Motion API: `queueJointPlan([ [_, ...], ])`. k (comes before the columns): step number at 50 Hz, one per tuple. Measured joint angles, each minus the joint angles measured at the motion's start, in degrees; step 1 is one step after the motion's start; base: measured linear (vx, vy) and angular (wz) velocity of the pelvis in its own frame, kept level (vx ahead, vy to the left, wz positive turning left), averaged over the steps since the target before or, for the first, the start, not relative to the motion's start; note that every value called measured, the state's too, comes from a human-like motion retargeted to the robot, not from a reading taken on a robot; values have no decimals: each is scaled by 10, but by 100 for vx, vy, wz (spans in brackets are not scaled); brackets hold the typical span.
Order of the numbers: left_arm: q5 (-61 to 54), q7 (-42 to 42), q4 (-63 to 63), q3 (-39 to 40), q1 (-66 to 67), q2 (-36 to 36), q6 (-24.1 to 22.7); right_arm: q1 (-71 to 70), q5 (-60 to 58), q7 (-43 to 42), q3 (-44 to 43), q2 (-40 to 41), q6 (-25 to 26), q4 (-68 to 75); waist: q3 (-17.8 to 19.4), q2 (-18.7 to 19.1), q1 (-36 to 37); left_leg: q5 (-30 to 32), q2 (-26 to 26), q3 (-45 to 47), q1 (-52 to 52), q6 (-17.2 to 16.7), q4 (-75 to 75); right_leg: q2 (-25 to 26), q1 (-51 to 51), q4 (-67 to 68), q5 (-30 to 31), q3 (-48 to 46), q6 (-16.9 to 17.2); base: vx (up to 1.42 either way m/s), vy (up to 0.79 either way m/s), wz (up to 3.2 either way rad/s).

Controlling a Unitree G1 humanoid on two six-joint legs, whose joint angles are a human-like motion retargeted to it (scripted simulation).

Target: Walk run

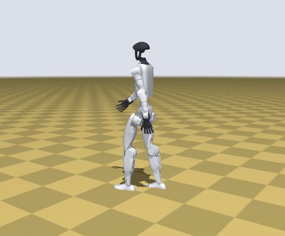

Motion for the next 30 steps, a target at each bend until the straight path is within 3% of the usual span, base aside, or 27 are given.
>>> queueJointPlan([
  [3,16,-5,-3,-15,-13,12,3,14,-7,8,-3,7,1,9,-5,6,7,10,6,15,4,12,30,3,25,-2,-1,11,6,52,16,-40],
  [7,32,6,-16,-34,-43,20,-2,47,-7,14,-8,20,4,30,-13,0,15,-32,2,32,11,44,70,-20,34,29,21,2,21,49,17,-31],
  [13,11,40,-30,-63,-123,24,-11,132,-21,38,-5,18,5,68,-27,24,16,-73,9,36,49,77,69,-27,17,131,120,-17,37,45,17,-12],
  [18,5,31,-57,-85,-193,34,-20,197,-58,55,-12,10,16,123,-28,53,9,-91,31,30,86,87,52,-28,-68,322,196,-33,33,30,9,-8],
  [20,0,25,-69,-91,-221,42,-26,217,-69,60,-15,7,20,149,-32,60,7,-97,37,34,93,88,46,-37,-116,401,165,-46,27,32,7,-30],
  [24,-3,25,-90,-93,-268,57,-36,260,-92,73,-24,4,34,187,-38,58,-6,-101,28,38,109,91,31,-59,-191,428,118,-65,37,23,1,-7],
  [27,-10,22,-104,-91,-299,66,-42,288,-104,77,-35,6,41,208,-36,47,-18,-101,10,39,126,94,15,-75,-233,373,93,-80,50,28,-1,8],
  [30,-20,17,-115,-90,-319,77,-49,311,-110,83,-39,4,48,228,-34,28,-31,-104,-14,43,143,97,7,-83,-250,256,105,-81,81,28,-4,7],
])
